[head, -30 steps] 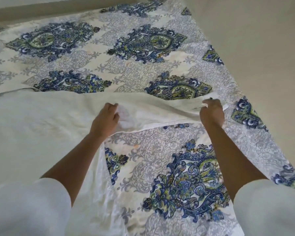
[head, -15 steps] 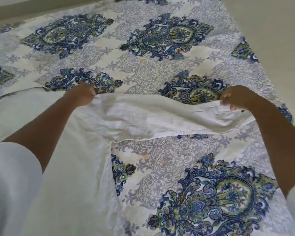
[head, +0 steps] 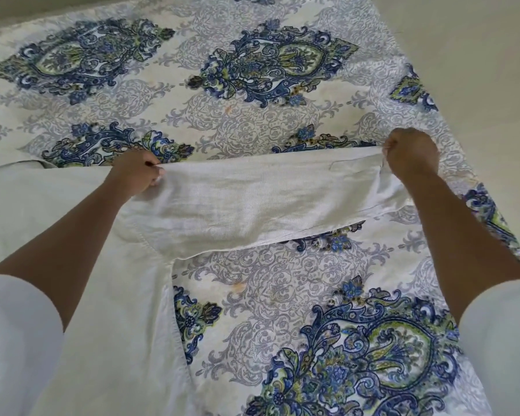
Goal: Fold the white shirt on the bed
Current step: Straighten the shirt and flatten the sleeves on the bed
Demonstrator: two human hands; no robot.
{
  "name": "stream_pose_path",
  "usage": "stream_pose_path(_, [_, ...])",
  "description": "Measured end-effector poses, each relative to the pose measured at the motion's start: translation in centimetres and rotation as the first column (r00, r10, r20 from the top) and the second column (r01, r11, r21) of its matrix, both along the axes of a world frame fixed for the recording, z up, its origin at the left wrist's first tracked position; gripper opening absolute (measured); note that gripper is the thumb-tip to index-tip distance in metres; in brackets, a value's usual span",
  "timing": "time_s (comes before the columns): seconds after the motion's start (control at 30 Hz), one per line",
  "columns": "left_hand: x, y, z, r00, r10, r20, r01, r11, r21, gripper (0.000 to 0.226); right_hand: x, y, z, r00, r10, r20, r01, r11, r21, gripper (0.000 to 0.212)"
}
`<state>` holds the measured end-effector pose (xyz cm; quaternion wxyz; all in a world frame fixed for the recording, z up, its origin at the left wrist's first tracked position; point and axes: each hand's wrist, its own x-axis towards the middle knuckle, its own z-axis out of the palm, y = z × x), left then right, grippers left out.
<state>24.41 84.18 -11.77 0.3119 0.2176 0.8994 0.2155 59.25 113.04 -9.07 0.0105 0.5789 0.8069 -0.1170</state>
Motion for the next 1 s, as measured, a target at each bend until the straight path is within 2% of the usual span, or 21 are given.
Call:
stream_pose_path(0.1, [0.3, 0.0, -0.7, 0.990, -0.043, -0.133, 0.036, 0.998, -0.056, 0.012, -0.6, -0.5, -1.4, 0.993, 0.049, 0.109, -0.060, 0.993, 0.100, 0.029])
stream_pose_path(0.17, [1.1, 0.3, -0.6, 0.966, -0.106, -0.236, 0.087, 0.992, -0.089, 0.013, -0.6, -1.5, -2.0, 0.991, 0.008, 0.134, -0.028, 0.989, 0.146, 0.034])
stream_pose_path(0.2, [1.7, 0.2, -0.6, 0.956, -0.091, -0.279, 0.079, 0.995, -0.056, 0.013, -1.2, -2.6, -2.3, 0.994, -0.011, 0.108, -0.010, 0.982, 0.187, 0.038])
stream_pose_path(0.27, [3.5, 0.0, -0.9, 0.938, 0.026, -0.345, 0.021, 0.991, 0.130, 0.021, -3.6, -6.7, -3.0, 0.992, 0.068, -0.102, -0.045, 0.975, 0.216, 0.042])
stream_pose_path(0.33, [6.7, -0.7, -1.7, 0.949, 0.082, -0.304, 0.024, 0.944, 0.330, 0.037, -6.8, -12.6, -4.2, 0.886, 0.310, -0.345, -0.279, 0.951, 0.136, 0.044])
stream_pose_path(0.4, [10.0, -1.8, -2.5, 0.966, -0.050, -0.253, 0.148, 0.911, 0.385, 0.054, -8.7, -18.2, -5.7, 0.787, 0.541, -0.298, -0.561, 0.828, 0.022, 0.050])
stream_pose_path(0.43, [11.1, -2.6, -2.6, 0.949, -0.137, -0.284, 0.238, 0.902, 0.360, 0.058, -8.6, -19.1, -6.2, 0.765, 0.605, -0.220, -0.619, 0.786, 0.007, 0.053])
stream_pose_path(0.5, [11.2, -5.0, -2.4, 0.874, -0.253, -0.415, 0.380, 0.888, 0.260, 0.058, -7.2, -17.8, -7.2, 0.808, 0.579, -0.109, -0.575, 0.816, 0.063, 0.056])
stream_pose_path(0.57, [8.9, -8.2, -2.1, 0.827, -0.245, -0.506, 0.361, 0.921, 0.144, 0.058, -5.1, -15.2, -7.4, 0.894, 0.448, 0.010, -0.447, 0.889, 0.095, 0.057])
stream_pose_path(0.63, [5.8, -11.1, -1.5, 0.833, -0.233, -0.502, 0.265, 0.964, -0.008, 0.064, -5.8, -14.5, -6.8, 0.969, 0.245, 0.006, -0.245, 0.969, -0.002, 0.058])
stream_pose_path(0.67, [4.7, -12.0, -1.5, 0.838, -0.274, -0.472, 0.266, 0.960, -0.085, 0.067, -7.8, -15.9, -6.2, 0.985, 0.172, -0.018, -0.172, 0.985, -0.023, 0.058])
stream_pose_path(0.7, [4.0, -12.4, -1.7, 0.828, -0.341, -0.446, 0.309, 0.940, -0.144, 0.069, -10.4, -18.4, -5.4, 0.981, 0.185, -0.051, -0.185, 0.983, 0.002, 0.057])
stream_pose_path(0.77, [3.7, -11.9, -2.7, 0.778, -0.465, -0.423, 0.414, 0.885, -0.213, 0.071, -15.6, -24.2, -5.2, 0.900, 0.412, -0.143, -0.400, 0.911, 0.105, 0.053])
stream_pose_path(0.83, [3.4, -11.6, -3.6, 0.754, -0.496, -0.430, 0.424, 0.868, -0.257, 0.074, -19.2, -29.1, -5.3, 0.735, 0.658, -0.164, -0.667, 0.745, -0.003, 0.054])
stream_pose_path(0.87, [3.1, -11.7, -3.9, 0.753, -0.488, -0.440, 0.405, 0.872, -0.275, 0.075, -20.0, -29.8, -5.6, 0.684, 0.713, -0.155, -0.725, 0.687, -0.045, 0.055])
stream_pose_path(0.93, [2.5, -12.2, -4.5, 0.736, -0.478, -0.479, 0.388, 0.878, -0.280, 0.076, -19.7, -27.9, -6.5, 0.695, 0.717, -0.056, -0.719, 0.695, -0.018, 0.054])
stream_pose_path(1.0, [2.0, -12.7, -4.7, 0.728, -0.465, -0.504, 0.380, 0.886, -0.268, 0.077, -17.0, -24.3, -7.5, 0.772, 0.632, 0.070, -0.635, 0.771, 0.049, 0.052])
